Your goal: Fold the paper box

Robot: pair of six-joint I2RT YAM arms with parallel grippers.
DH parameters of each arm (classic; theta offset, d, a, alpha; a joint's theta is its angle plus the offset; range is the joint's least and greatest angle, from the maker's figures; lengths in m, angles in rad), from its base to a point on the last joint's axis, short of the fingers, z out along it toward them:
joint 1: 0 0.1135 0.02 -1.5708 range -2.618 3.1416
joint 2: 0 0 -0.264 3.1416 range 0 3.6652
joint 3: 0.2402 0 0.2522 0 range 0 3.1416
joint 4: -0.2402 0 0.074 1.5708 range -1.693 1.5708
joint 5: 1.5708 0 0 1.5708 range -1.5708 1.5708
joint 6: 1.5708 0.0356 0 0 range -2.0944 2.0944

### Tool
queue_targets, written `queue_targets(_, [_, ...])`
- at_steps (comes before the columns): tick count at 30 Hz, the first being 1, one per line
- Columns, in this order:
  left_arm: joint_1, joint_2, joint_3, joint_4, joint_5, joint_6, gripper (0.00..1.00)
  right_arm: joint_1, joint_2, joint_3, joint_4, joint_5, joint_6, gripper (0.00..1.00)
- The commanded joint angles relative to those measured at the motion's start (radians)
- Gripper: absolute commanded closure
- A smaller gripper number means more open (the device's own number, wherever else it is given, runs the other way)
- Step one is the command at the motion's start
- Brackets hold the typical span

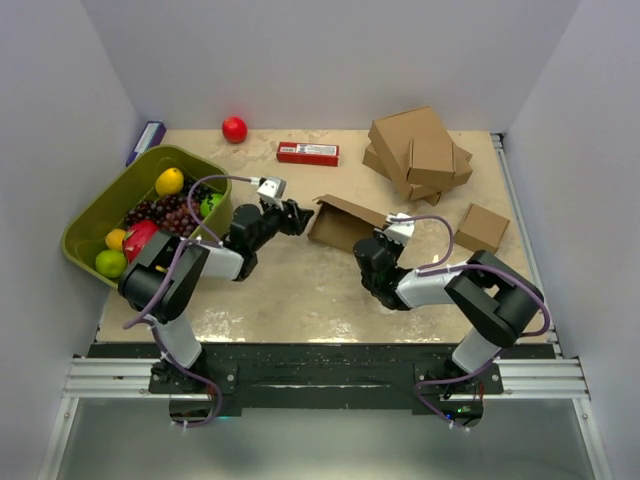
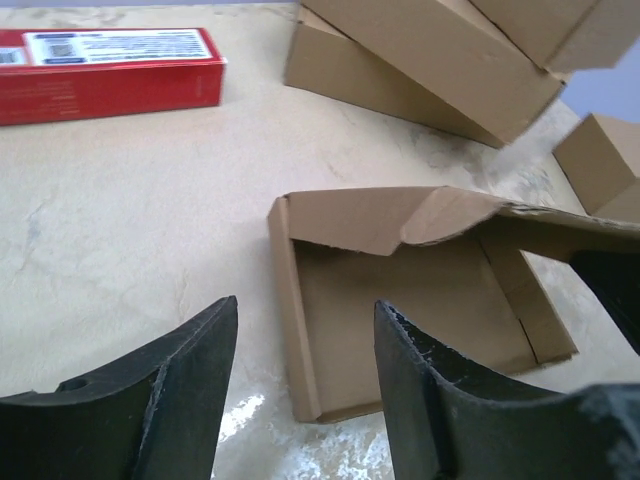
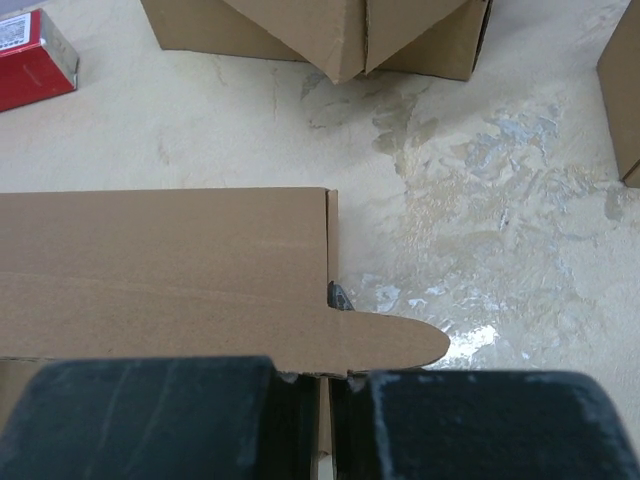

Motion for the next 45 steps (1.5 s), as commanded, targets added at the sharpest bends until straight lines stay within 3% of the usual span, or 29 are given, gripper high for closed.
queue_targets(1, [0.007,0.000,0.049,0.060,0.212,0.113,0.39,0.009,-0.025,-0.017,-0.012,-0.058,-0.027,1.00])
queue_targets(10, [0.005,0.043,0.089,0.048,0.143,0.137,0.38,0.009,-0.036,-0.015,-0.006,-0.080,-0.031,1.00])
queue_targets(18, [-0.001,0.091,0.153,0.022,0.124,0.142,0.47,0.009,-0.034,-0.018,0.016,-0.089,-0.047,1.00])
queue_targets(19, [-0.002,0.091,0.158,0.022,0.122,0.140,0.49,0.009,-0.034,-0.018,0.016,-0.091,-0.048,1.00])
queue_targets(26, [-0.034,0.123,0.213,-0.040,0.125,0.113,0.91,0.009,-0.023,-0.006,0.016,-0.088,-0.057,1.00])
queue_targets(29, [-0.067,0.112,0.221,-0.073,0.090,0.096,0.99,0.009,-0.008,0.002,0.014,-0.088,-0.057,1.00])
queue_targets(34, [-0.099,0.114,0.258,-0.164,0.042,0.027,1.00,0.009,0.004,0.005,0.013,-0.089,-0.051,1.00])
queue_targets(38, [-0.099,0.126,0.264,-0.181,0.070,-0.096,1.00,0.007,0.010,0.006,0.011,-0.089,-0.050,1.00])
queue_targets(45, [-0.100,0.134,0.279,-0.196,0.113,-0.186,1.00,0.006,0.020,0.009,0.010,-0.092,-0.047,1.00])
